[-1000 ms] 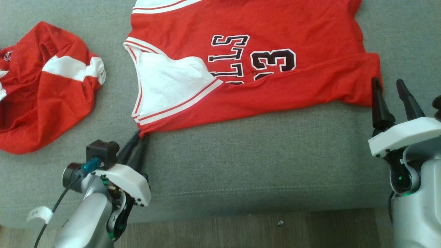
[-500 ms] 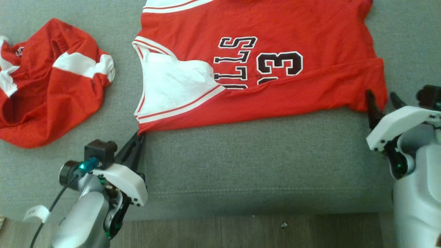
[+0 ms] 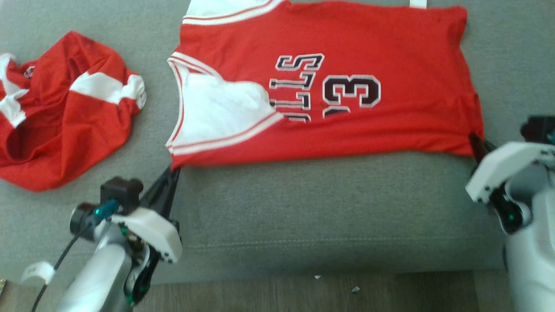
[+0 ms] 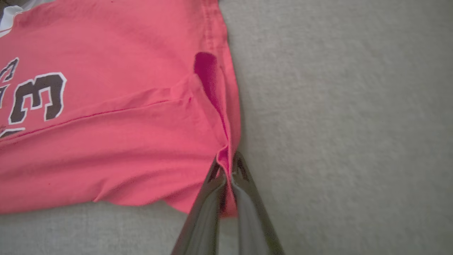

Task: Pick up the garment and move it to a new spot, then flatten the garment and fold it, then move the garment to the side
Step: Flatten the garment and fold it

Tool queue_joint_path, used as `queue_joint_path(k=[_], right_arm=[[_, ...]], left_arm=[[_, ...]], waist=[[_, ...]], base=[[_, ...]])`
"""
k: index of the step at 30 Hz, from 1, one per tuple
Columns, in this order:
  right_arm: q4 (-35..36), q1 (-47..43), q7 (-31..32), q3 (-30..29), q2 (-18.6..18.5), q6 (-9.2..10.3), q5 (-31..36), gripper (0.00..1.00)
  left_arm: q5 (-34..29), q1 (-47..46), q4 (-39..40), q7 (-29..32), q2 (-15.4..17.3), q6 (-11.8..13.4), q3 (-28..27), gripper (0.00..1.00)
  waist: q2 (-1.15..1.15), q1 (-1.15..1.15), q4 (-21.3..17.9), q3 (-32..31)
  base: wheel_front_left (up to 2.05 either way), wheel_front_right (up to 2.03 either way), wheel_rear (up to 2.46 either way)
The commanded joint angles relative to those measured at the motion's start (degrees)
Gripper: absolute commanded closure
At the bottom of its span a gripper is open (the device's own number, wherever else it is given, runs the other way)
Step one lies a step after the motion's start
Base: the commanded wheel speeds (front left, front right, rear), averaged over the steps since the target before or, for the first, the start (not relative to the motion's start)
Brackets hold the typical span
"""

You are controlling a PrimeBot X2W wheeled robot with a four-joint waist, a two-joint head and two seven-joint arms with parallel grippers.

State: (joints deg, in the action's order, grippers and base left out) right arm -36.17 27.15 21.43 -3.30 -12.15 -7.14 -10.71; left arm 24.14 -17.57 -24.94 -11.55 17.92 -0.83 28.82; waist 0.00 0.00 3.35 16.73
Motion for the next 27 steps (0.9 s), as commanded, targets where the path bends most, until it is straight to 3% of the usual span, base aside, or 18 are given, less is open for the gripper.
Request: queue_joint_path(k=[1, 9, 14, 15, 16, 17, 18, 23, 27], right_arm=[[3.0, -2.1, 0.4, 0.9, -1.6, -0.35, -1.6, 1.0], [12.8, -10.2, 6.0, 0.5, -6.0, -0.35, -8.3, 1.0], [15.4, -12.9, 8.1, -0.6, -6.0, -0.35, -9.6, 1.0], [15.7, -13.2, 8.2, -0.9, -5.9, -0.35, -9.3, 0.7], [16.0, -13.5, 8.0, -1.4, -5.8, -0.35, -8.7, 0.0], [16.4, -13.7, 7.7, -1.8, -5.6, -0.35, -8.4, 0.0], [17.0, -14.0, 7.8, -1.8, -5.4, -0.35, -8.2, 0.0], [23.1, -15.1, 6.4, -5.0, -5.7, -0.35, -5.1, 0.0], [28.9, -15.6, 5.3, -5.4, -3.9, -0.35, -2.2, 0.0]], left_arm=[[1.1, 0.7, 2.3, 0.6, 2.5, 0.2, -2.3, 1.0], [4.1, 10.2, 14.6, 10.4, 6.4, 0.4, -0.5, 1.0], [5.3, 13.9, 21.7, 15.7, 8.1, 2.4, -0.2, 1.0], [5.4, 14.2, 22.6, 16.2, 8.3, 2.9, -0.4, 1.0], [5.2, 14.4, 23.2, 16.8, 8.5, 3.4, -0.3, 0.7], [5.2, 14.5, 23.7, 17.4, 8.5, 3.9, -0.4, 0.1], [5.1, 14.6, 24.3, 17.9, 8.5, 4.5, -0.4, 0.0], [5.7, 13.8, 29.1, 19.3, 9.5, 4.6, -1.0, 0.0], [4.7, 7.3, 34.3, 19.6, 10.6, 4.4, -3.2, 0.0]], waist=[[0.0, 0.0, -0.7, -0.6], [0.0, 0.0, -2.5, -1.4], [0.0, 0.0, -2.4, -1.7], [0.0, 0.0, -2.4, -1.7], [0.0, 0.0, -2.3, -1.7], [0.0, 0.0, -2.3, -1.7], [0.0, 0.0, -2.2, -1.8], [0.0, 0.0, -2.0, -1.9], [0.0, 0.0, -1.5, -1.2]], base=[[0.0, 0.0, 0.0], [0.0, 0.0, 0.0], [0.0, 0.0, 0.0], [0.0, 0.0, 0.0], [0.0, 0.0, 0.0], [0.0, 0.0, 0.0], [0.0, 0.0, 0.0], [0.0, 0.0, 0.0], [0.0, 0.0, 0.0]])
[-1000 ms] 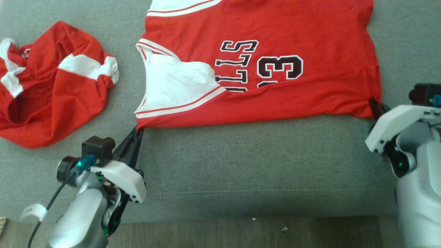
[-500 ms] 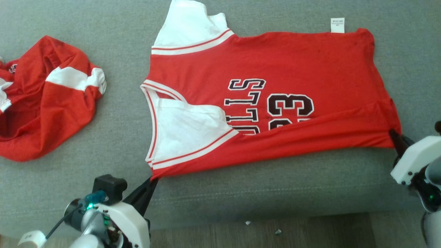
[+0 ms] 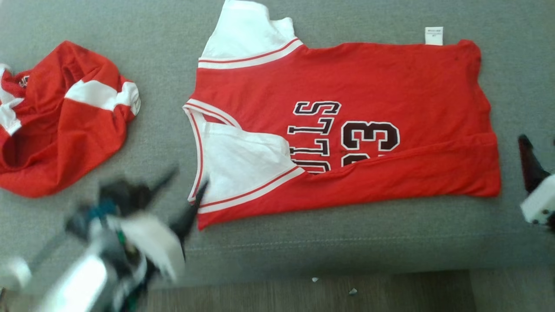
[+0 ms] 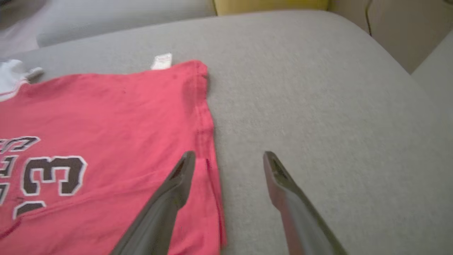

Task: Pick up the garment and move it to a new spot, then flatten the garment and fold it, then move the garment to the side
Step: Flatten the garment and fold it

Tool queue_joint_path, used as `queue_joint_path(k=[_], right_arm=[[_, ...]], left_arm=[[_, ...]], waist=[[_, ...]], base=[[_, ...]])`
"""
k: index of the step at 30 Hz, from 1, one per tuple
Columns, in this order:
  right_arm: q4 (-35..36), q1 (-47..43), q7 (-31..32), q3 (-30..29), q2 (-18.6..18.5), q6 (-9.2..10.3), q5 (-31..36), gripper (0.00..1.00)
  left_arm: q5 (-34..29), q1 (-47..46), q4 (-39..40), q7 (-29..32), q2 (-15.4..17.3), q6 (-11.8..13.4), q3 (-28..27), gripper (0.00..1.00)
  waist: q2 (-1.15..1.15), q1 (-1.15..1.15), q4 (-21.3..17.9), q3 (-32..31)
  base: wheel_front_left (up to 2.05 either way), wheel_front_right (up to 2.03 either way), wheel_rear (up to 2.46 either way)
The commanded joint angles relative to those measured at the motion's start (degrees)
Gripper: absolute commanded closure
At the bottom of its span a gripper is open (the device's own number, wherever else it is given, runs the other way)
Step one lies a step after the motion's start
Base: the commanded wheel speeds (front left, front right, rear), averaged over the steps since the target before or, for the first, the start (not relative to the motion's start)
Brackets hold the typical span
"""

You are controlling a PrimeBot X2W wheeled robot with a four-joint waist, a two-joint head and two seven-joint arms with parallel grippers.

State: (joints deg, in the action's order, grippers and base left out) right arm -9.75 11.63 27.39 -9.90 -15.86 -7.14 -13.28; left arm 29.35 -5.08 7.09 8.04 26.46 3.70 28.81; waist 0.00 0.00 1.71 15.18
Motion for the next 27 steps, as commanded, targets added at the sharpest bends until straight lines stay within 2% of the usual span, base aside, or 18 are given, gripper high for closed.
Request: queue_joint_path(k=[1, 4, 8, 13, 15, 16, 22, 27], right_arm=[[3.6, 0.0, -0.9, 1.6, 0.5, -0.35, 0.7, 0.0], [5.5, 1.0, -1.4, 3.7, 2.3, -0.35, 1.2, 0.0], [7.4, 2.9, -3.8, 7.8, 4.4, -0.35, 0.6, 0.0], [9.7, 5.6, -12.7, 12.3, 4.4, -0.35, 0.0, 0.0], [9.5, 6.5, -16.5, 13.5, 4.3, -0.35, -0.2, 0.0], [9.5, 6.5, -16.5, 13.5, 4.3, -0.35, -0.2, 0.0], [5.8, 9.8, -26.3, 17.9, 4.5, -0.35, -1.2, 0.0], [2.9, 12.3, -29.3, 20.3, 4.8, -0.35, -2.5, 0.0]], left_arm=[[-0.9, -7.8, 2.8, 0.9, 2.5, -0.5, -3.5, 0.0], [-1.0, -17.2, 2.0, 4.8, 3.1, -2.8, -4.0, 0.0], [0.0, -30.9, -5.1, 9.7, 2.1, -5.8, -4.4, 0.0], [0.8, -45.4, -16.6, 14.3, 0.5, -8.8, -3.5, 0.0], [0.5, -50.4, -21.0, 15.6, 0.2, -9.4, -2.8, 0.0], [0.5, -50.4, -21.0, 15.6, 0.2, -9.4, -2.8, 0.0], [-0.8, -62.5, -35.3, 18.2, -1.0, -10.3, -1.0, 0.0], [-3.4, -68.0, -43.2, 18.2, 0.2, -10.3, 0.3, 0.0]], waist=[[0.0, 0.0, 0.2, 0.7], [0.0, 0.0, -0.1, 2.8], [0.0, 0.0, -1.2, 6.1], [0.0, 0.0, -3.5, 11.0], [0.0, 0.0, -4.4, 12.7], [0.0, 0.0, -4.4, 12.7], [0.0, 0.0, -8.4, 17.9], [0.0, 0.0, -11.3, 20.8]], base=[[0.0, 0.0, 0.0], [0.0, 0.0, 0.0], [0.0, 0.0, 0.0], [0.0, 0.0, 0.0], [0.0, 0.0, 0.0], [0.0, 0.0, 0.0], [0.0, 0.0, 0.0], [0.0, 0.0, 0.0]])
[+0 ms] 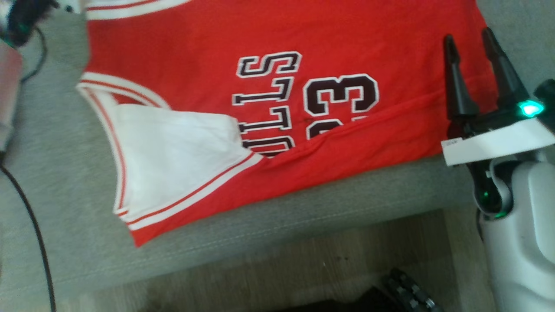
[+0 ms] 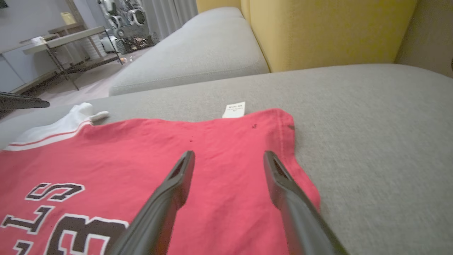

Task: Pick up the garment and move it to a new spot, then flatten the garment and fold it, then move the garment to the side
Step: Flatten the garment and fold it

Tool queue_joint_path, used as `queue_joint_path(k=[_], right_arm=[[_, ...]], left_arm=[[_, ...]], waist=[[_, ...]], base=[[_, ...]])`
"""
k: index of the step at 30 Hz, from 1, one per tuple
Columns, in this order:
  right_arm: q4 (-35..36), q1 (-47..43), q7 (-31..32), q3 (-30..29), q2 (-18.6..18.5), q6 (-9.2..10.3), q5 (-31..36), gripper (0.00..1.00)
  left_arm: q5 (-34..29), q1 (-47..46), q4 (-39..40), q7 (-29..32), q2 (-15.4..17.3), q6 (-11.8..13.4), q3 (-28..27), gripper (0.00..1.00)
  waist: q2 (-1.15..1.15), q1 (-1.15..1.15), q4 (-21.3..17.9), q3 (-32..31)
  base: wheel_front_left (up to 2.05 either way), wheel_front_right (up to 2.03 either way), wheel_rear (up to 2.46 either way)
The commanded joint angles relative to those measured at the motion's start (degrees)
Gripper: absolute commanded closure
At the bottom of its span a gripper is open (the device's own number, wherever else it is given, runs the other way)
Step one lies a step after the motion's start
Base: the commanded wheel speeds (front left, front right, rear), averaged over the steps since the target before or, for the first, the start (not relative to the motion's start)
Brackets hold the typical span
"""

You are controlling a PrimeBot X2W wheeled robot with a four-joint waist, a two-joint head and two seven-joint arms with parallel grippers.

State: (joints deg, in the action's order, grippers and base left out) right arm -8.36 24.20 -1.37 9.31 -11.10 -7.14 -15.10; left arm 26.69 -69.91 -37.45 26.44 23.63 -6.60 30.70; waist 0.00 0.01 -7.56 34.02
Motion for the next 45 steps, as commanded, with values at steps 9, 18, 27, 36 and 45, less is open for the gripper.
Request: queue_joint_path(k=[9, 18, 27, 36, 45], right_arm=[[-2.7, 1.3, -2.9, 2.3, 0.0, -0.35, -2.1, 0.0], [-4.2, 2.4, -3.4, 2.1, -0.2, -0.35, -2.7, 0.0], [-5.2, 4.6, 0.4, 0.8, -0.3, -0.35, -2.7, 0.0], [-12.9, 16.1, 15.6, -3.4, 0.9, -0.35, -3.9, 0.0], [-27.8, 33.1, 27.7, -2.2, -1.6, -0.35, 0.5, 0.0]], left_arm=[[-1.8, -8.0, -6.9, -1.9, 3.6, -0.4, -0.1, 0.0], [0.7, -9.1, -10.2, 0.5, 3.3, -0.8, 3.6, 0.14], [7.0, -8.2, -4.9, 1.5, 6.6, -0.9, 11.7, 1.0], [10.3, -9.3, -3.5, -0.6, 8.3, -0.9, 16.2, 1.0], [13.0, -11.1, -2.2, -1.4, 9.2, -0.9, 20.9, 1.0]], waist=[[0.0, -0.01, -5.2, 4.0], [0.0, -0.01, -6.0, 3.9], [0.0, -0.01, -5.9, 2.7], [0.0, -0.01, -4.8, 0.7], [0.0, -0.01, -2.4, -0.1]], base=[[0.0, 0.0, 0.0], [0.0, 0.0, 0.0], [0.0, 0.0, 0.0], [0.0, 0.0, 0.0], [0.0, 0.0, 0.0]])
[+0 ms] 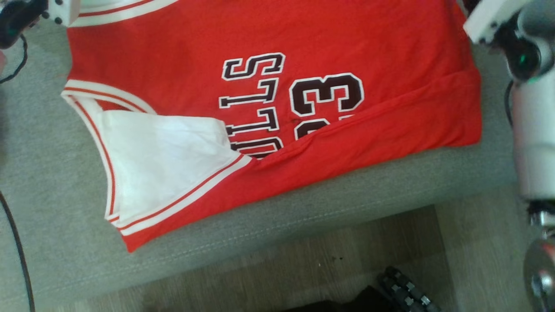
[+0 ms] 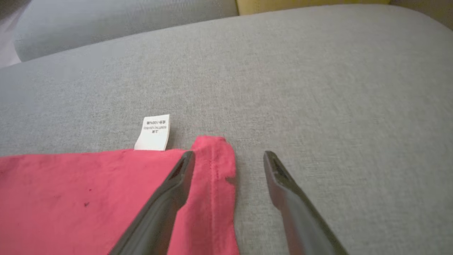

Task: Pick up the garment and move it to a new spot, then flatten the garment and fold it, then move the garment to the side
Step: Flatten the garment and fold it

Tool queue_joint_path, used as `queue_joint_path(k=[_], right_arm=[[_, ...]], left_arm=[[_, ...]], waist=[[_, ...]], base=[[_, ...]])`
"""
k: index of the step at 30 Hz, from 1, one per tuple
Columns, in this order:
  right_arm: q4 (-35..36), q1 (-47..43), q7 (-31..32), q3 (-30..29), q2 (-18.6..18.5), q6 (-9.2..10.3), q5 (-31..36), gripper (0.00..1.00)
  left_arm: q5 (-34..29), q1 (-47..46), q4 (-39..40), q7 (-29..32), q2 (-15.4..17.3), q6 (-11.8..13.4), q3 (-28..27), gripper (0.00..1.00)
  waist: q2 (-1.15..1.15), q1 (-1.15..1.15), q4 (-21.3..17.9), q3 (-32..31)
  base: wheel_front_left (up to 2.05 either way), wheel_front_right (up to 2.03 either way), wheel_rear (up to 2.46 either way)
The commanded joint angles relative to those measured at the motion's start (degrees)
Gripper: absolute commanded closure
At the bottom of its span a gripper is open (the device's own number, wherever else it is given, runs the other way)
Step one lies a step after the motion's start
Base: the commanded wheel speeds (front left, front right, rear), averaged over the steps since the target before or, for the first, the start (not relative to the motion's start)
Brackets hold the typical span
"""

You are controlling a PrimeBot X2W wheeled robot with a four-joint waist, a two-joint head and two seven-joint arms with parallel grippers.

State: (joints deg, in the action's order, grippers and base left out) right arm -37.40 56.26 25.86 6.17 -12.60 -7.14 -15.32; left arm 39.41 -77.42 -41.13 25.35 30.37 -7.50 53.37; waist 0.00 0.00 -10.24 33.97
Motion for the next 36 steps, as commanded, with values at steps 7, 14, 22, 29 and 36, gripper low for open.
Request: queue_joint_path(k=[7, 14, 22, 29, 36], right_arm=[[-9.1, 8.7, 2.6, 2.9, -0.1, -0.35, 4.2, 0.0], [-15.5, 12.8, 1.6, 4.2, 0.7, -0.35, 5.8, 0.44], [-19.1, 15.3, 0.8, 6.6, 0.8, -0.35, 5.2, 1.0], [-19.5, 17.7, -2.7, 6.7, -0.9, -0.35, 3.6, 1.0], [-20.3, 19.8, -8.8, 3.7, -3.4, -0.35, 3.4, 1.0]], left_arm=[[1.9, -5.1, 1.9, -0.6, 2.6, 0.0, 1.3, 1.0], [3.5, -5.7, 1.6, -1.4, 2.9, 0.0, 3.8, 1.0], [4.7, -6.2, 0.3, -3.0, 3.4, 0.0, 5.6, 1.0], [3.1, -8.4, -0.4, -10.6, 3.7, 0.0, 5.9, 1.0], [1.4, -10.9, -2.2, -21.7, 1.8, 1.8, 3.8, 1.0]], waist=[[0.0, 0.0, 1.5, 0.4], [0.0, 0.0, 1.8, 0.2], [0.0, 0.0, 1.8, -0.1], [0.0, 0.0, 2.4, 0.1], [0.0, 0.0, 3.8, -0.1]], base=[[0.0, 0.0, 0.0], [0.0, 0.0, 0.0], [0.0, 0.0, 0.0], [0.0, 0.0, 0.0], [0.0, 0.0, 0.0]])
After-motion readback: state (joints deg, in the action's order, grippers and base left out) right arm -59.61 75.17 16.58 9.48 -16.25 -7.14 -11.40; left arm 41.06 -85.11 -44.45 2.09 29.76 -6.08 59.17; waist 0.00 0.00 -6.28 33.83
